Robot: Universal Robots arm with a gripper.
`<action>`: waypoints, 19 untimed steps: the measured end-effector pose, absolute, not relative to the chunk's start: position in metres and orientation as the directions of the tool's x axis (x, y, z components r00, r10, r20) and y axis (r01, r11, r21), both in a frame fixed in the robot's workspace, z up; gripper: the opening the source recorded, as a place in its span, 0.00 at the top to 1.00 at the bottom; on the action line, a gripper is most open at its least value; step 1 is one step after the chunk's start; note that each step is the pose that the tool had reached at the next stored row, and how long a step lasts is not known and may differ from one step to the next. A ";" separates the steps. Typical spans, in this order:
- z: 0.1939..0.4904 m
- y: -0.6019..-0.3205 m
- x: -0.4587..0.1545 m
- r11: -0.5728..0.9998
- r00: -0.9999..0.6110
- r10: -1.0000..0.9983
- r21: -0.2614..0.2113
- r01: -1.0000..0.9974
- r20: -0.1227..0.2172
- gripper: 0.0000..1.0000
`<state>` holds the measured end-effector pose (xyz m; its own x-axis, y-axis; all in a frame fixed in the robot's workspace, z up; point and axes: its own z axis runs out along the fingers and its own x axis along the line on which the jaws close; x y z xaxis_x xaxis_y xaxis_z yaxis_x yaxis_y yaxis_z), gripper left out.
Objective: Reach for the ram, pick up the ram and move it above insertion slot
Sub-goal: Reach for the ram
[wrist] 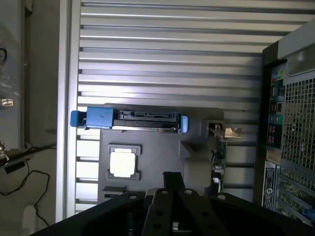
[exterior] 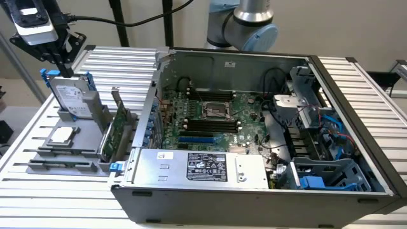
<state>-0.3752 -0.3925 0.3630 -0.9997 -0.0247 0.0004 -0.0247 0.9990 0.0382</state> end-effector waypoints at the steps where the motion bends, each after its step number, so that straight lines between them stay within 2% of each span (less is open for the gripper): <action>1: 0.363 -0.392 -0.375 0.999 -1.000 -0.025 0.038 -0.025 0.001 0.89; 4: 0.363 -0.396 -0.375 0.999 -1.000 -0.025 0.038 -0.025 0.001 0.89; 19: 0.362 -0.452 -0.390 0.999 -1.000 -0.025 0.036 -0.025 0.001 0.89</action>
